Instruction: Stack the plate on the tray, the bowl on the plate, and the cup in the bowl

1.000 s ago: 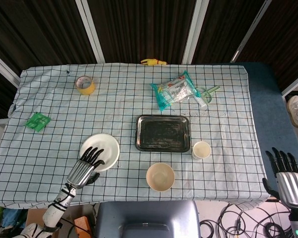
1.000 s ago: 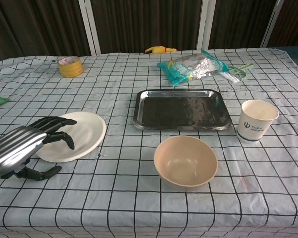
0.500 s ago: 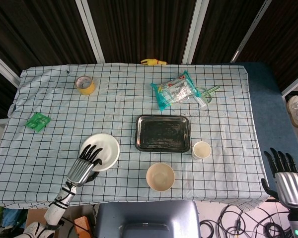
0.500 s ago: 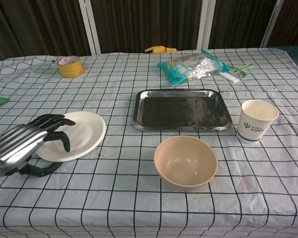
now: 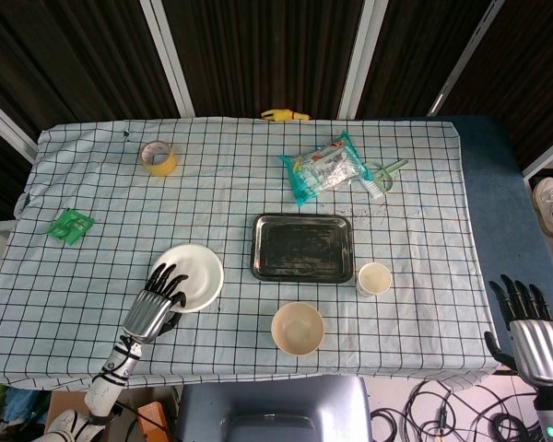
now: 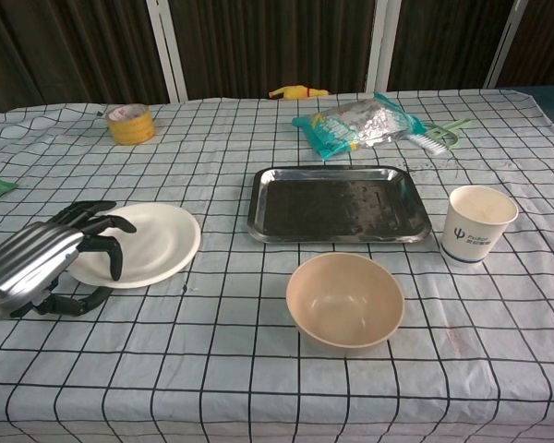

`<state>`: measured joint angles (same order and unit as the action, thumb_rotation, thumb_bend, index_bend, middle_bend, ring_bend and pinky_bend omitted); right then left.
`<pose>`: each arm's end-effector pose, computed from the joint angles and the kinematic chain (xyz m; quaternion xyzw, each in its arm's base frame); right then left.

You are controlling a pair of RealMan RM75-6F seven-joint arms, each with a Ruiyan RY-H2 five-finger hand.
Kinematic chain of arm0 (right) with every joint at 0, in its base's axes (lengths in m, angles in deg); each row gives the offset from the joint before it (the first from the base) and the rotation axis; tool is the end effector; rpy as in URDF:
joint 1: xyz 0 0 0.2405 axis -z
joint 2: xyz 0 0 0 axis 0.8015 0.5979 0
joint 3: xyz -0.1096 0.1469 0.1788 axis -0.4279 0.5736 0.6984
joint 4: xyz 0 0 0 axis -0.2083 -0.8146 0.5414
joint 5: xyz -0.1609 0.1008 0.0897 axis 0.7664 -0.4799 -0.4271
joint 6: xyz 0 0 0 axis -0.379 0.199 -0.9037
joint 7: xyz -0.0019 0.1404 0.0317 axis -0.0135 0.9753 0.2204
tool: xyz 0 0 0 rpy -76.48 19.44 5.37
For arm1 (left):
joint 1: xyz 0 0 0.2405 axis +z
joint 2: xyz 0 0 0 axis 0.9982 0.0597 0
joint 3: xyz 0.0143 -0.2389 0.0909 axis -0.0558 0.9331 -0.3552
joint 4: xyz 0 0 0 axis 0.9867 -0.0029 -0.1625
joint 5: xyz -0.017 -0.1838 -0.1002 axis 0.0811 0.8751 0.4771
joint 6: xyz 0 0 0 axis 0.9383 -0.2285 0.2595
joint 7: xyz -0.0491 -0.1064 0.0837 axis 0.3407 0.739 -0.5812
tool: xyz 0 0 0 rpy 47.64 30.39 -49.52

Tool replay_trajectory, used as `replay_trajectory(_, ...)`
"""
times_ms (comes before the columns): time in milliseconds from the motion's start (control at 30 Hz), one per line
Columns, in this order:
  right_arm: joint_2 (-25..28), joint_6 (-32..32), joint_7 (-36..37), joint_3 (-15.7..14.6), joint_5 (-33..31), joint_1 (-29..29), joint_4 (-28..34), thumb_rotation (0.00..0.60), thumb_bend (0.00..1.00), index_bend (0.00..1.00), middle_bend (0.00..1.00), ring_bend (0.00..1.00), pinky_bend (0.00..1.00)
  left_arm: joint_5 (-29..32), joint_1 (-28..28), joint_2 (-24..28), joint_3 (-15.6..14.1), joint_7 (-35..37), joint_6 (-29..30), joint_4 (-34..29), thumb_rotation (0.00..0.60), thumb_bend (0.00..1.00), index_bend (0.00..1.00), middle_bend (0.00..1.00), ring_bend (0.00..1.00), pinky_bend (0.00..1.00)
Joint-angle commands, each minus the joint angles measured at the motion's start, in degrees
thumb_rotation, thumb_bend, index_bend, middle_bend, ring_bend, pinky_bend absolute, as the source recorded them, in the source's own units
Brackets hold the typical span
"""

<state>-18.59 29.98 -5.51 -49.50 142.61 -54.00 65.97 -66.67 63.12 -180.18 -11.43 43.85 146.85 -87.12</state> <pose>-0.3258 -0.1460 0.1503 0.6263 -0.3756 0.3127 0.6074 -0.2683 0.2666 -0.0593 -0.7156 -0.3028 -0.4490 0.4413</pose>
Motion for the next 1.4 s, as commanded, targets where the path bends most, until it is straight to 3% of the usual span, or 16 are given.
replay_trajectory(33,0.0,0.0,0.0,0.0,0.0,0.0,0.0,0.6,0.32,0.03,0.0,0.0,0.0,0.0,0.0,-0.6,0.2,1.2,1.0,0.9,0.6,0.45,0.62,0.21,0.03,0.05)
replay_trajectory(367,0.1,-0.2,0.1,-0.1,0.3,0.0,0.1,0.6,0.32,0.03,0.0,0.0,0.0,0.5,0.1,-3.1,1.5,6.7,5.5,6.0,0.6,0.45,0.62,0.22,0.04,0.06)
replay_trajectory(767,0.2,-0.2,0.2,-0.1,0.5,0.1,0.2,0.6,0.32,0.03,0.0,0.0,0.0,3.8,-2.3,-3.5,7.7,12.7,12.9,7.7,0.6,0.45,0.65,0.23,0.04,0.06)
replay_trajectory(1000,0.6,0.4,1.0,-0.1,0.8,0.4,0.4,0.6,0.32,0.03,0.0,0.0,0.0,4.4,-6.4,-1.2,10.7,11.5,14.1,2.9,0.6,0.44,0.67,0.23,0.04,0.06)
replay_trajectory(1400,1.7,0.5,3.2,0.4,0.1,0.5,0.6,0.6,0.32,0.03,0.0,0.0,0.0,3.8,-15.8,2.5,13.8,1.4,6.8,-13.8,0.6,0.43,0.67,0.25,0.04,0.05)
